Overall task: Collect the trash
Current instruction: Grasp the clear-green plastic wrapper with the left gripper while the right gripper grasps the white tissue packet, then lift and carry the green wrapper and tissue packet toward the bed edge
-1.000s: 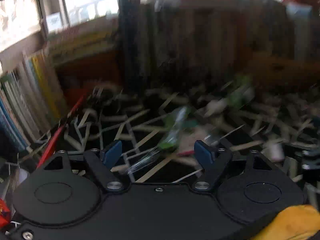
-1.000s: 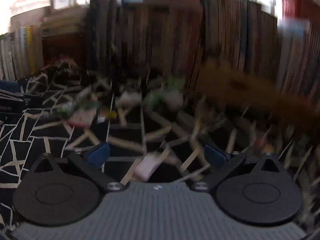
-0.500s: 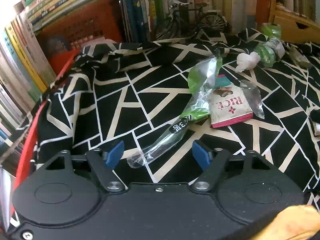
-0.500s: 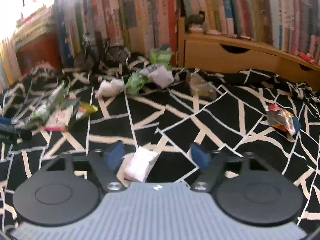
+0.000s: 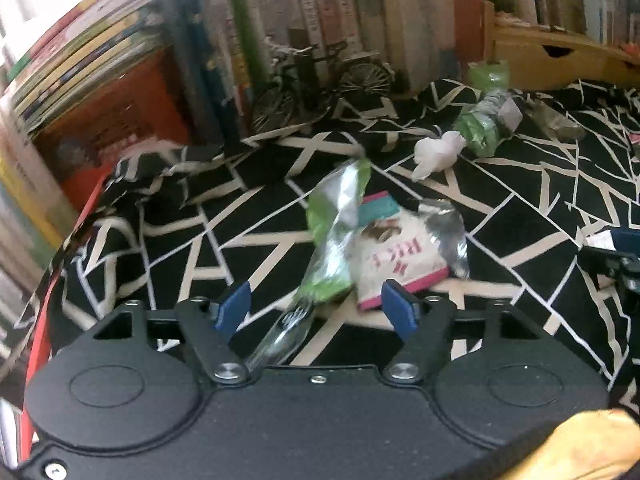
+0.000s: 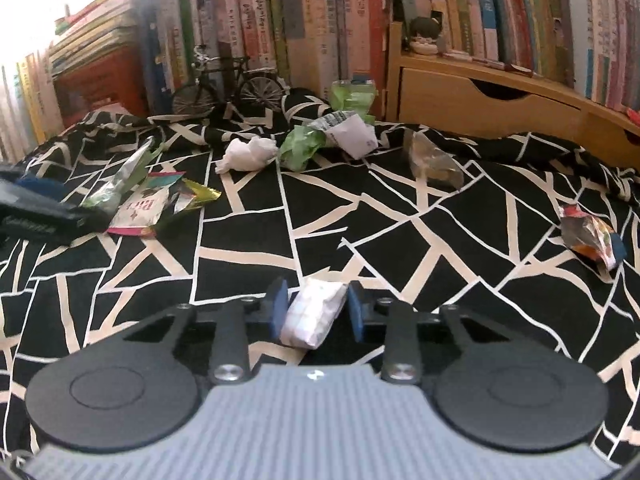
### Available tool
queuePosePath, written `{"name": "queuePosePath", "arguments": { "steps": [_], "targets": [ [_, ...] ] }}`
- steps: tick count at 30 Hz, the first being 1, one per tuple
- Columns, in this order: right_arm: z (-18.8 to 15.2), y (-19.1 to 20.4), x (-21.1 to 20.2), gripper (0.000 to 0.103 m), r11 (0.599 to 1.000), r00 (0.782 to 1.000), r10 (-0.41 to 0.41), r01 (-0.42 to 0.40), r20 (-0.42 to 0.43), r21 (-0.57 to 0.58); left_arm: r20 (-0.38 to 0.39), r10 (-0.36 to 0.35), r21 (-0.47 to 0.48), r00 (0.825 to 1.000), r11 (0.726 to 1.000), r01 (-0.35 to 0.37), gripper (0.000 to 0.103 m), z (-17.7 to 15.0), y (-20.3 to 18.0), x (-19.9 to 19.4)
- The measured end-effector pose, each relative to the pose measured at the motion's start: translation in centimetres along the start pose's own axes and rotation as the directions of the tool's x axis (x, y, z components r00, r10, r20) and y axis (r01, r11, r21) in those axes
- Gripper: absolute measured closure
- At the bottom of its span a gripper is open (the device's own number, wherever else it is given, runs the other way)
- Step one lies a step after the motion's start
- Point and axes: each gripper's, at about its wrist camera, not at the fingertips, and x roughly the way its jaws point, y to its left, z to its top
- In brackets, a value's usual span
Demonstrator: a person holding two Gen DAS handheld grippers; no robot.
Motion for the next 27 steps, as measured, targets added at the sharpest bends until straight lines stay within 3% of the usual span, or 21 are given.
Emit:
{"name": "queuePosePath", "arguments": {
  "steps": [3,4,5,10,15,21,27],
  "targets": [
    [0.1,-0.3,0.0,0.067,1.0,1.0,0.014,-0.014,-0.004,-0.006,-0.014,0.022,0.041,1.0,0.999,-0.021,0.056,0.6,-0.8,1.2],
    [0.1,-0.4,0.0,0.067,1.0,1.0,0.019,-0.019,-0.005,-0.004,-0.019,0.031,0.046,0.999,0.998,-0.03,0.069,0.6,-0.9,1.5],
    [0.1,-0.4,0.0,0.068,1.0,1.0,0.022,-0.022,-0.007,-0.002,-0.02,0.034,0.039,0.999,0.999,-0.033,0.072,0.7,-0.9,1.7],
    [0.0,-0.8,-0.3,0.069,0.999,0.999,0.044,-0.043,-0.014,0.022,0.001,0.07,-0.025,0.998,0.997,-0.07,0.072,0.8,-0.3,0.9],
    [0.3,-1.0,-1.6,0.069,0.998,0.998,0.061,-0.061,0.011,0.036,0.036,0.059,-0.073,0.998,0.996,-0.056,0.072,1.1,0.3,-1.7],
    [1.4,-0.9,-4.3,0.069,0.995,0.993,0.096,-0.097,0.072,0.012,0.088,0.112,-0.107,0.99,0.989,-0.102,0.072,1.1,0.0,-6.5],
    [2.7,-0.7,-6.6,0.069,0.982,0.978,0.187,-0.186,0.092,-0.021,0.142,0.147,-0.21,0.979,0.971,-0.115,0.072,0.1,0.7,-11.9]
  ]
}}
